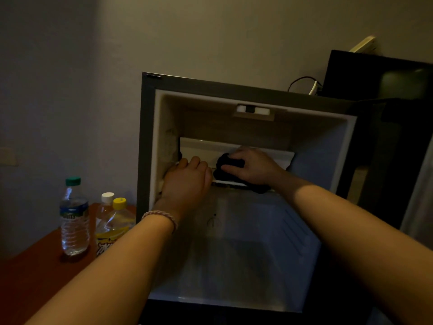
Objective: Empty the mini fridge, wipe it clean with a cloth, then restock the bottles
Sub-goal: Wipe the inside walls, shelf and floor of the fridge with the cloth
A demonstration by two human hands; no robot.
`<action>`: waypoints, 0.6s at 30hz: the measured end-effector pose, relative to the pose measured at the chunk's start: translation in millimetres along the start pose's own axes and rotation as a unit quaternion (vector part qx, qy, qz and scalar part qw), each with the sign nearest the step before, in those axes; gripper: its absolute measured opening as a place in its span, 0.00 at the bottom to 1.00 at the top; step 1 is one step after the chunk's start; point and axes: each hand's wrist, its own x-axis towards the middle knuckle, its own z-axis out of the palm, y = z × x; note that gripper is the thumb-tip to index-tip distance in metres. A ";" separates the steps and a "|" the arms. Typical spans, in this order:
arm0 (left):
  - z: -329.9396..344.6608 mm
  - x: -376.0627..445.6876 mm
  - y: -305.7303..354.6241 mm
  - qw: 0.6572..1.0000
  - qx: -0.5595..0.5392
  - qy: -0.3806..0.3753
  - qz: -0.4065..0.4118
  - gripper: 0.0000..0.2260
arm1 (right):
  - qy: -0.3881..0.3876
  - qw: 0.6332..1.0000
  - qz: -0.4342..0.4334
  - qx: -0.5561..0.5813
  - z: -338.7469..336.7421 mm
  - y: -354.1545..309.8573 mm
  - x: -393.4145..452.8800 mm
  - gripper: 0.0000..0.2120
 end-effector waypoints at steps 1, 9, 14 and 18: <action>0.6 0.6 -0.2 1.000 0.006 -0.003 0.002 0.11 | -0.014 1.000 -0.009 0.001 -2.2 -1.0 -2.7 0.15; 2.3 -1.2 -0.5 1.000 0.002 0.017 0.003 0.11 | -0.028 0.997 -0.074 -0.015 -21.7 -4.5 -24.5 0.15; 0.2 -2.5 -0.1 1.000 -0.012 0.011 -0.002 0.10 | -0.039 0.998 -0.038 -0.019 -13.5 -2.2 -8.9 0.14; 0.4 -1.5 -0.6 0.999 -0.034 0.015 -0.008 0.13 | -0.027 0.999 -0.017 -0.034 -3.1 4.1 5.0 0.16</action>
